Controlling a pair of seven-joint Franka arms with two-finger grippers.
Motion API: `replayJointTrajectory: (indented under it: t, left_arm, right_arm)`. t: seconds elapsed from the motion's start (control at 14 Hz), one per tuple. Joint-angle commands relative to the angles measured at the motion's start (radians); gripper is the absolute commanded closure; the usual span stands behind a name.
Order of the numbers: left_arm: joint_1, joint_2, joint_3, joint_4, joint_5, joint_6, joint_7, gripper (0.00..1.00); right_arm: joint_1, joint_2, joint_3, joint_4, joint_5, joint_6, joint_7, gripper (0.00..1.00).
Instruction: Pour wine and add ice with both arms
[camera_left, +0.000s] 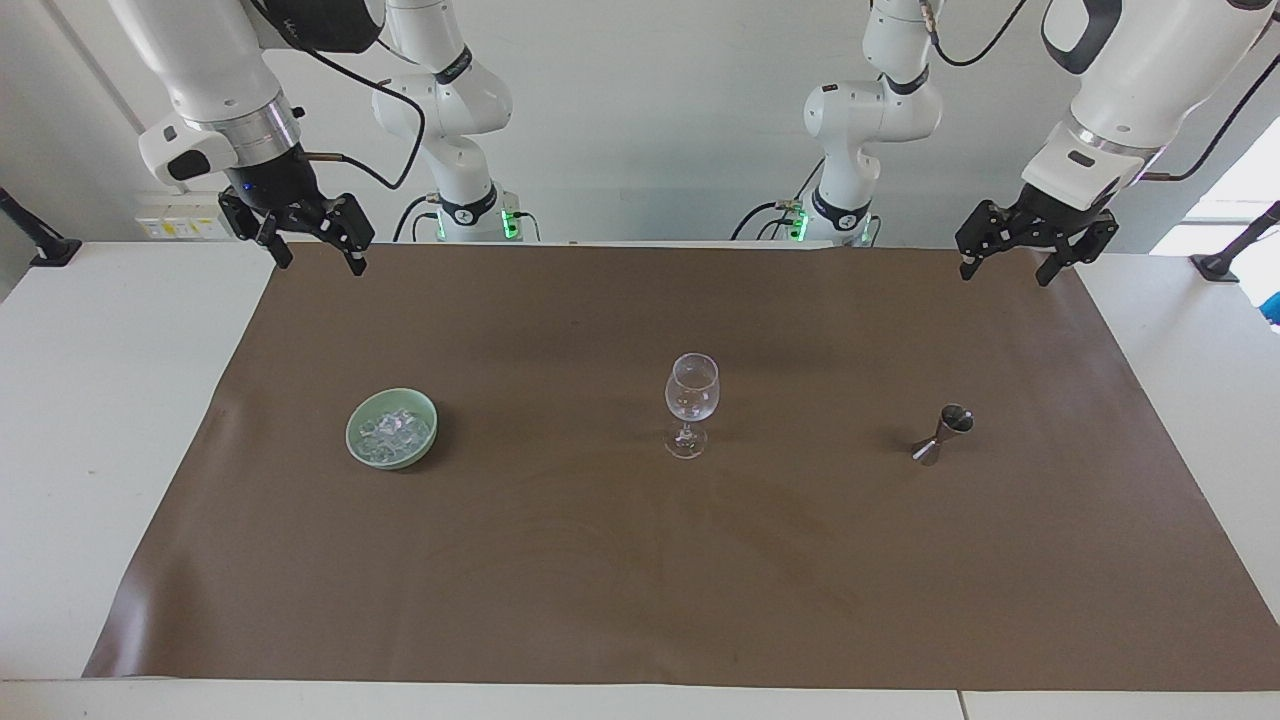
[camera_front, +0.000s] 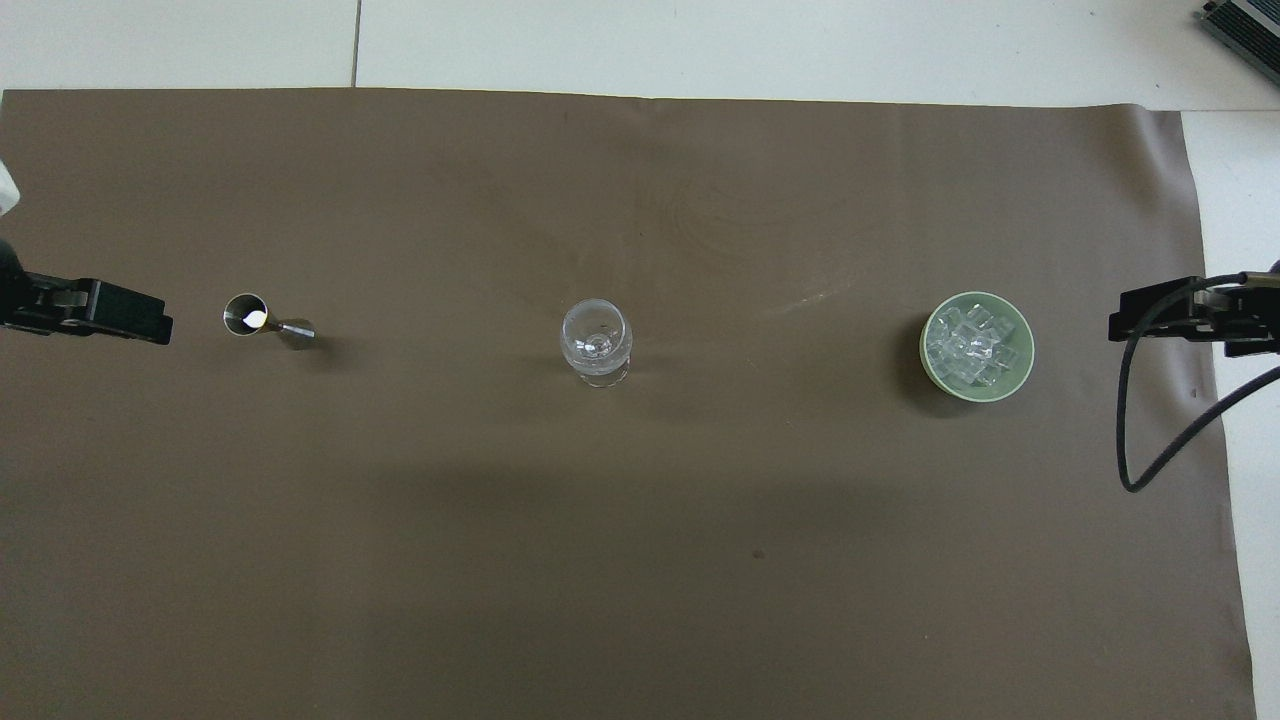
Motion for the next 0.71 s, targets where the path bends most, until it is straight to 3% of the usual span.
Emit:
replayJointTrajectory:
  t: [0.0, 0.64]
  left_arm:
    - [-0.003, -0.042, 0.0, -0.03, 0.009, -0.009, -0.006, 0.0]
    - [0.008, -0.048, 0.001, -0.034, -0.002, 0.029, -0.006, 0.0]
  right_arm:
    - [-0.008, -0.023, 0.003, -0.026, 0.026, -0.002, -0.021, 0.0]
    - [-0.008, -0.025, 0.003, -0.026, 0.026, -0.002, -0.021, 0.0]
